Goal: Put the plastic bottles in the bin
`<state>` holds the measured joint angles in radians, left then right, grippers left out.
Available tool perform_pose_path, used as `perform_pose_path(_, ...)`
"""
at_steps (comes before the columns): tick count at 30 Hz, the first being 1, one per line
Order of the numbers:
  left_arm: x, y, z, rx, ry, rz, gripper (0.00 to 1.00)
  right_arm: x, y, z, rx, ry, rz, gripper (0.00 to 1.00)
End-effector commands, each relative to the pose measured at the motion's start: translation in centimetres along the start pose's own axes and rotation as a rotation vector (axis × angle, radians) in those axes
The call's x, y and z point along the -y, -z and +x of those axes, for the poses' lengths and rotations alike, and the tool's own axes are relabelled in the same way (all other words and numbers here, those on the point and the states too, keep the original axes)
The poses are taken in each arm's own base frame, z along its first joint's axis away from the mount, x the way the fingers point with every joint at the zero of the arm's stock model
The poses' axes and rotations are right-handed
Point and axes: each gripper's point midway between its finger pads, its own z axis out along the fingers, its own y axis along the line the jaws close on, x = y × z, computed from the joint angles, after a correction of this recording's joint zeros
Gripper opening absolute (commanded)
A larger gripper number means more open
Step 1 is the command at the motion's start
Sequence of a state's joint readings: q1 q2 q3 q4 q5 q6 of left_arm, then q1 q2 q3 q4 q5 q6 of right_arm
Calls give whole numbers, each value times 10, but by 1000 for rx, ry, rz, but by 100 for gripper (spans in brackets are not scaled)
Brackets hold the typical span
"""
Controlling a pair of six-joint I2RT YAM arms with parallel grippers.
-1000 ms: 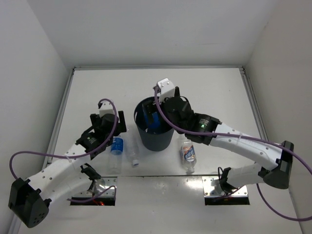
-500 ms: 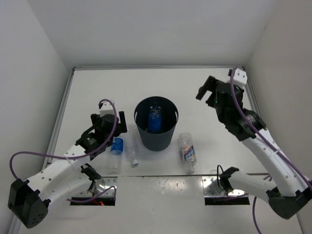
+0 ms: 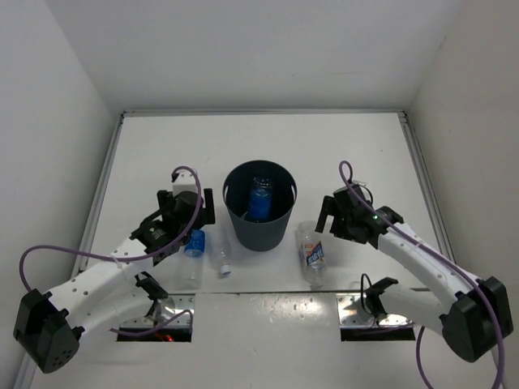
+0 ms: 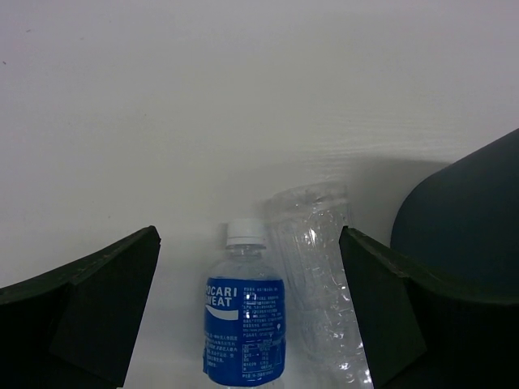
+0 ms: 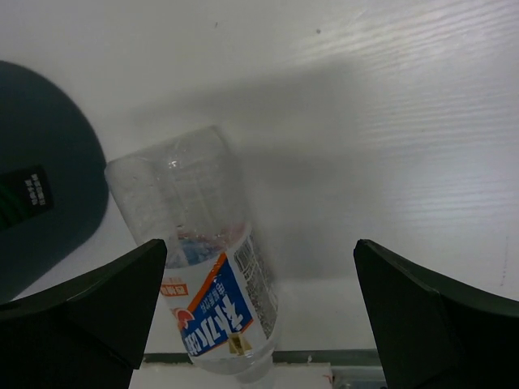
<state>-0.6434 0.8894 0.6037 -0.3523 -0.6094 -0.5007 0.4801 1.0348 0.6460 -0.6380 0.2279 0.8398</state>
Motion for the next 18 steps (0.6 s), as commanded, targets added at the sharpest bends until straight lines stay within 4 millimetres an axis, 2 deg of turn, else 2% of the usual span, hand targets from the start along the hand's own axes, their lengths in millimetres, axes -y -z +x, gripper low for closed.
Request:
perform_pose_path(1,8,4,-16,27,-1,18,100,-19,-13,13,-75,-2,-77,100)
perform_pose_path(3,10,5,-16,30,-7,20,100,-22,-17,19,-89,26,-70,100)
perform_pose_path(6,11,9,-16,40,-8,17,100,-37,-22,20,-95,59,-127,100)
perform_pose_path(14,13,15,-12,46,-33,3,100,-41,-44,42,-200,79,-113,100)
perform_pose_path(17,15,17,-13,53,-32,15,100,-36,-54,53,-267,73,-82,100)
perform_pose_path(18,14,17,-14,57,-31,7,100,-32,-57,58,-295,68,-65,97)
